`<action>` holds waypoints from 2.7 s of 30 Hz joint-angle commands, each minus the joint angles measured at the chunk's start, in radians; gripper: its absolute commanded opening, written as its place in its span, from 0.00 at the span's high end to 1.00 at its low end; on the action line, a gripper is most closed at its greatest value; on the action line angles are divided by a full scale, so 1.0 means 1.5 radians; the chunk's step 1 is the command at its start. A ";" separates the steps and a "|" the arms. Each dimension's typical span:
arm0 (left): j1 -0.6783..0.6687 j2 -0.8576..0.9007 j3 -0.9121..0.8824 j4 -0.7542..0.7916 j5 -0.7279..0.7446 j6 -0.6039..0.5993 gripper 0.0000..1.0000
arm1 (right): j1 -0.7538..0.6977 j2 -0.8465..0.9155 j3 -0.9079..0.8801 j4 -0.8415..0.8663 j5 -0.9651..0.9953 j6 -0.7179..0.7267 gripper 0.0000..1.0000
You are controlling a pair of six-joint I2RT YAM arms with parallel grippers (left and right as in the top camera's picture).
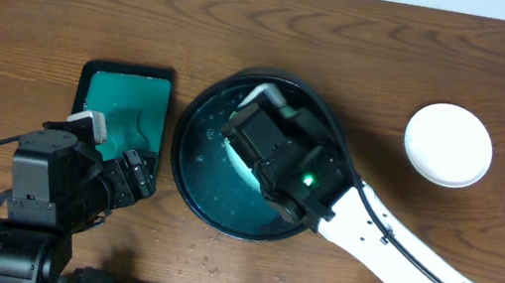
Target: Clean dirty plates on tray and stack at the side
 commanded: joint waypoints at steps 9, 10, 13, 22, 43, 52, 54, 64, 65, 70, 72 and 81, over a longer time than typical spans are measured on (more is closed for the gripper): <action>-0.003 0.001 0.000 0.000 0.010 0.009 0.18 | -0.035 -0.007 0.006 0.009 0.061 0.053 0.99; -0.003 0.001 0.000 0.000 0.010 0.009 0.18 | -0.037 -0.007 0.006 -0.013 0.204 0.134 0.99; -0.003 0.001 0.000 0.000 0.010 0.009 0.18 | -0.036 -0.009 0.006 -0.051 0.132 0.024 0.99; -0.003 0.001 0.000 0.000 0.010 0.009 0.18 | -0.038 -0.006 0.005 -0.052 0.121 0.246 0.99; -0.003 0.001 0.000 0.000 0.010 0.009 0.18 | -0.350 -0.003 0.005 0.010 -0.431 0.305 0.99; -0.003 0.001 0.000 0.000 0.010 0.009 0.18 | -0.702 -0.003 0.005 -0.003 -0.651 0.333 0.99; -0.003 0.001 0.000 0.000 0.010 0.009 0.18 | -0.772 -0.002 0.005 -0.011 -0.646 0.345 0.99; -0.003 0.001 0.000 0.000 0.010 0.009 0.18 | -0.945 0.049 0.004 -0.048 -0.595 0.345 0.98; -0.003 0.001 0.000 0.000 0.010 0.009 0.18 | -0.947 0.059 0.004 -0.049 -0.593 0.345 0.98; -0.003 0.001 0.000 0.000 0.010 0.009 0.18 | -0.947 0.117 0.004 -0.041 -0.592 0.345 0.99; -0.003 0.001 0.000 0.000 0.010 0.009 0.18 | -0.947 0.142 0.004 -0.036 -0.591 0.345 0.99; -0.003 0.001 0.000 0.000 0.010 0.009 0.18 | -0.946 0.210 0.004 0.000 -0.594 0.345 0.97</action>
